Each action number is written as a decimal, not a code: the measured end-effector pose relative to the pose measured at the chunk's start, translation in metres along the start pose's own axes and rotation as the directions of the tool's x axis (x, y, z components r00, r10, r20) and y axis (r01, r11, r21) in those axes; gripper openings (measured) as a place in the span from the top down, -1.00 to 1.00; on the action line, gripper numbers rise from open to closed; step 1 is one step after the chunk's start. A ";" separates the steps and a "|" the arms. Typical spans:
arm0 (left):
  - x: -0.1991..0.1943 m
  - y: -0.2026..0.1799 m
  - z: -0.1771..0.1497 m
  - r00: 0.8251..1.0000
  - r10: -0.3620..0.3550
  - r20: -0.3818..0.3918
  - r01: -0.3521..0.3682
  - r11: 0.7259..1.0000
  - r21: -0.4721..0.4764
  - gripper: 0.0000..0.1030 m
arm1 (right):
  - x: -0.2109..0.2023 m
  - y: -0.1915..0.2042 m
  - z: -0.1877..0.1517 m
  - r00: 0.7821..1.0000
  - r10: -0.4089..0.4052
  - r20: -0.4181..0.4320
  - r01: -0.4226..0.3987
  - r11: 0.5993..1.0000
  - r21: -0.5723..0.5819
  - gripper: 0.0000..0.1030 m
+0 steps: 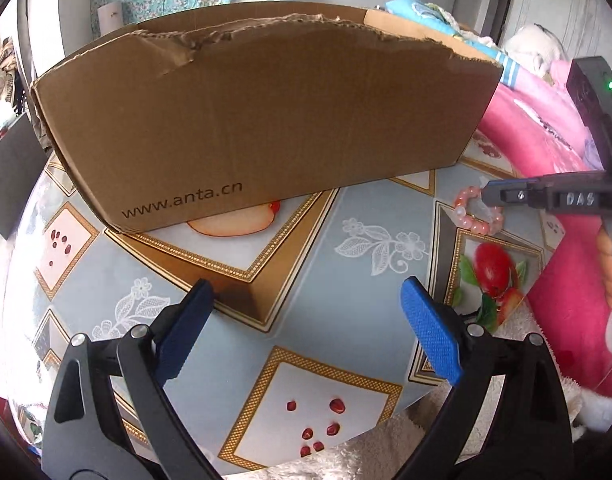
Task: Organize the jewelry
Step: 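Withdraw both grippers from the box back over the table, then move the open left gripper above the pink bead bracelet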
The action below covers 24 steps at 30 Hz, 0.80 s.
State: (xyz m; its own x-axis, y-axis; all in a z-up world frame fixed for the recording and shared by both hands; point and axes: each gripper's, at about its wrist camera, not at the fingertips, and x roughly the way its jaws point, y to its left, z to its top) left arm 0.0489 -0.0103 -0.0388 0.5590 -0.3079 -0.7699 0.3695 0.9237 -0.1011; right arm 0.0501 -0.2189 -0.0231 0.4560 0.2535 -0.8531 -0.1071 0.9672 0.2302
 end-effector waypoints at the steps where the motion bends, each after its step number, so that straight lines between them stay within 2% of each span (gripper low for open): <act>1: -0.002 0.000 -0.001 1.000 -0.004 0.004 0.004 1.000 0.001 -0.76 | -0.005 0.003 0.002 1.000 0.021 0.014 -0.021 1.000 0.005 0.81; 8: -0.009 0.012 -0.003 0.999 -0.047 0.001 0.047 0.998 -0.031 -0.76 | -0.021 0.053 0.019 0.984 0.175 0.043 -0.172 0.983 -0.069 0.81; 11: -0.012 0.016 -0.005 0.999 -0.049 -0.005 0.049 0.998 -0.049 -0.76 | -0.017 0.082 0.026 0.960 0.276 0.038 -0.271 0.957 -0.107 0.81; 14: -0.014 0.020 -0.008 1.000 -0.024 -0.010 0.023 0.998 -0.064 -0.76 | -0.003 0.095 0.031 0.946 0.325 0.014 -0.322 0.940 -0.112 0.80; 16: -0.016 0.024 -0.009 1.000 -0.012 -0.010 0.011 0.997 -0.081 -0.76 | 0.008 0.097 0.027 0.950 0.311 -0.021 -0.312 0.946 -0.092 0.79; 18: -0.018 0.026 -0.009 1.000 -0.008 -0.010 0.007 0.996 -0.089 -0.76 | 0.021 0.084 0.026 0.962 0.267 -0.051 -0.269 0.962 -0.040 0.79; 21: -0.017 0.025 -0.009 1.000 -0.003 -0.014 0.001 0.996 -0.090 -0.76 | 0.014 0.062 0.018 0.972 0.234 -0.029 -0.234 0.972 0.005 0.78; 24: -0.014 0.022 -0.007 1.000 0.002 -0.015 -0.004 0.997 -0.081 -0.76 | -0.001 0.041 0.008 0.991 0.137 0.009 -0.137 0.991 0.006 0.76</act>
State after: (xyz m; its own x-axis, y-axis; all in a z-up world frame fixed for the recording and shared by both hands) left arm 0.0442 0.0164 -0.0344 0.5483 -0.3022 -0.7798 0.3061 0.9402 -0.1492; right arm 0.0525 -0.1798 -0.0089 0.4449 0.3834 -0.8094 -0.1636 0.9233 0.3475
